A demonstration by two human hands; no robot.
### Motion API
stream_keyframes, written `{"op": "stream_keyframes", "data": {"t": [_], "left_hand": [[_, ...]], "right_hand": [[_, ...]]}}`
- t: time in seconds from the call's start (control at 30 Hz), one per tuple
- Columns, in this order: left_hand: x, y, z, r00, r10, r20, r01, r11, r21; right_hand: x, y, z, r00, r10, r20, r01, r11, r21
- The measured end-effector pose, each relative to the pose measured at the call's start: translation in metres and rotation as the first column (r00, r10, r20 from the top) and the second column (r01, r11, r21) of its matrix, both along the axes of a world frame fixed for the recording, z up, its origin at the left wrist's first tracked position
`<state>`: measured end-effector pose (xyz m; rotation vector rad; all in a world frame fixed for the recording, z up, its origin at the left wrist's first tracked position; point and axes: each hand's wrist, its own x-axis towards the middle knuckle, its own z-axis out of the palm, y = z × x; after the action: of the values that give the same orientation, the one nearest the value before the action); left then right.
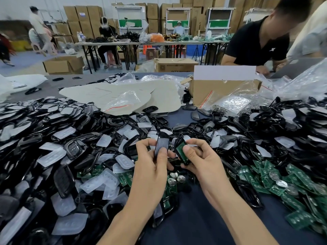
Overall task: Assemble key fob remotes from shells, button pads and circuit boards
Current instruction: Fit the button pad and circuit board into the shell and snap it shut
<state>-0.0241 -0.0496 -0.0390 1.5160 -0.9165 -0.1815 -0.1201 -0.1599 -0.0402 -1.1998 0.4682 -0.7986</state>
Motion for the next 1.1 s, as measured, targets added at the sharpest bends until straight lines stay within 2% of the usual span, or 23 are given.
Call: {"op": "stream_keyframes", "data": {"t": [0.17,0.33,0.67,1.1], "left_hand": [[0.001,-0.001,-0.004,0.999,0.015,0.043,-0.016,1.000,0.003],[0.003,-0.002,-0.007,0.993,-0.005,0.117,-0.005,0.996,0.086],[-0.003,0.007,0.003,0.927,0.001,0.375,-0.094,0.969,0.229],[-0.003,0.007,0.005,0.875,-0.023,0.483,-0.169,0.922,0.348]], "right_hand": [[0.004,0.004,-0.002,0.999,-0.037,0.028,0.038,0.999,-0.009],[0.003,0.008,-0.001,0.996,0.027,-0.089,-0.035,0.996,-0.084],[0.003,0.010,0.002,0.995,0.030,-0.093,-0.029,0.999,0.013],[0.001,0.009,0.001,0.996,0.015,-0.090,-0.024,0.995,-0.092]]}}
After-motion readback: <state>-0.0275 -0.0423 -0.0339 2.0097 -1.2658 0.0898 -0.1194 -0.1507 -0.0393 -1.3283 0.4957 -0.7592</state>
